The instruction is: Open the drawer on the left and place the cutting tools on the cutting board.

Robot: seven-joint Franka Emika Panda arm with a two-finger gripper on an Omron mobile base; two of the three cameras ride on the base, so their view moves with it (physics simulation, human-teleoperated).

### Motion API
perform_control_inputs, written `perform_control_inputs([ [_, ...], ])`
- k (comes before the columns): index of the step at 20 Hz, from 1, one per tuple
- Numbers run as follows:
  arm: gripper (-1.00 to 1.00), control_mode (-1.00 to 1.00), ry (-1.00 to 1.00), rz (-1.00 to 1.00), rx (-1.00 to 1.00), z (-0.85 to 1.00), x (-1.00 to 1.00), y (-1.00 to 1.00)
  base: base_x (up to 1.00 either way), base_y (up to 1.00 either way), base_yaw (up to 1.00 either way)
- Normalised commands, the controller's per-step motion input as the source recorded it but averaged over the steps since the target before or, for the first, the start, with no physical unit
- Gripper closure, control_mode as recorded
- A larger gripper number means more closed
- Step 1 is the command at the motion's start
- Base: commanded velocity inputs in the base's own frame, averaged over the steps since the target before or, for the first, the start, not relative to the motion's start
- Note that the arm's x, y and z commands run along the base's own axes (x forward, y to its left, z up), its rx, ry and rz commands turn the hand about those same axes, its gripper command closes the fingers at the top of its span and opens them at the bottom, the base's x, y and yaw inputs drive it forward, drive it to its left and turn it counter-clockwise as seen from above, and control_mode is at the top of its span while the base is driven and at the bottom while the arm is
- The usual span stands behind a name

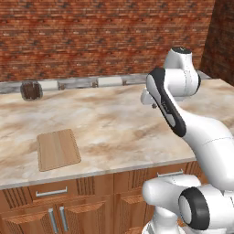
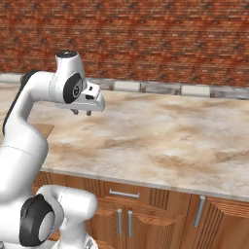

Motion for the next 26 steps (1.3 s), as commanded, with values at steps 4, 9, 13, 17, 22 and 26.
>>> perform_control_inputs([
  [4,-1.0,-1.0,-0.04,0.04,-0.02,-0.05,-0.3,0.13,0.0,0.0,0.0],
  [9,-1.0,-1.0,-0.02,0.06,-0.23,-0.22,-0.68,0.96,0.0,0.0,0.0],
  [13,-1.0,-1.0,-0.1,0.21,-0.26,-0.37,-0.94,1.0,0.0,0.0,0.0],
  [17,-1.0,-1.0,-0.1,0.29,-0.29,-0.44,-0.89,1.0,0.0,0.0,0.0],
  [22,-1.0,-1.0,-0.13,0.16,-0.32,-0.61,-0.31,1.0,0.0,0.0,0.0],
  [26,-1.0,-1.0,-0.26,0.16,-0.24,-0.53,-0.41,1.0,0.0,0.0,0.0],
])
